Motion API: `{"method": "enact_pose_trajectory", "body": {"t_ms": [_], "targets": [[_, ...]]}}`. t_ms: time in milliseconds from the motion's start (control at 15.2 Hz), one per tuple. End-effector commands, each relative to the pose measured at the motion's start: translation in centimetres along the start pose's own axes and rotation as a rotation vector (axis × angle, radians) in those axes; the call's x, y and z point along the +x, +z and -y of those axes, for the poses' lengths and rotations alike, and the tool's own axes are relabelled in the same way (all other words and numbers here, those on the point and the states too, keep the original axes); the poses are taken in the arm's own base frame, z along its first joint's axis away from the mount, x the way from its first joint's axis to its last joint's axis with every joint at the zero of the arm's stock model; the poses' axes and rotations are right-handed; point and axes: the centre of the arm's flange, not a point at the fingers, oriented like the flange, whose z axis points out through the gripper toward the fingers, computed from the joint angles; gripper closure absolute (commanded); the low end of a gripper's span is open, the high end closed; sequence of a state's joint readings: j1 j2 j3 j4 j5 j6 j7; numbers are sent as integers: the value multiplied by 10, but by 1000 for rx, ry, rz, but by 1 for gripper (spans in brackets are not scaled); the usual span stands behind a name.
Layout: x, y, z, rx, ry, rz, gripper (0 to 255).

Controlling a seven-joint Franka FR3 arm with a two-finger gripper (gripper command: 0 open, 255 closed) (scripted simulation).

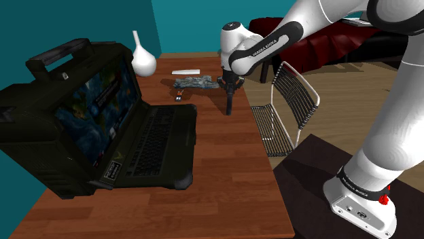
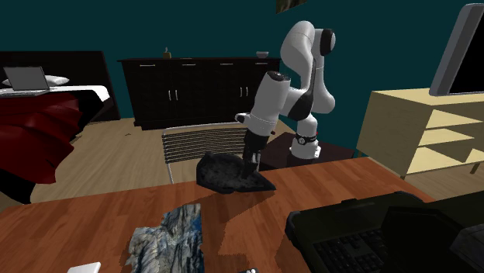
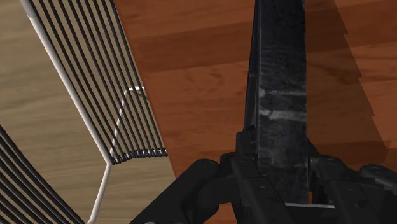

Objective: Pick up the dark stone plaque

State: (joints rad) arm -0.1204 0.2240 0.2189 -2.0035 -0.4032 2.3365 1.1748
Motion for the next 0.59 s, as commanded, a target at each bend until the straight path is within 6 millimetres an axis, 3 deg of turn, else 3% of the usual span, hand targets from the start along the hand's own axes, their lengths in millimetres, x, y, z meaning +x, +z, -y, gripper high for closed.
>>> {"method": "enact_pose_trajectory", "body": {"t_ms": [0,396,528], "targets": [[0,0,0,0,0,0,255],[0,0,0,0,0,0,255],[3,-10,0,0,0,0,255]]}}
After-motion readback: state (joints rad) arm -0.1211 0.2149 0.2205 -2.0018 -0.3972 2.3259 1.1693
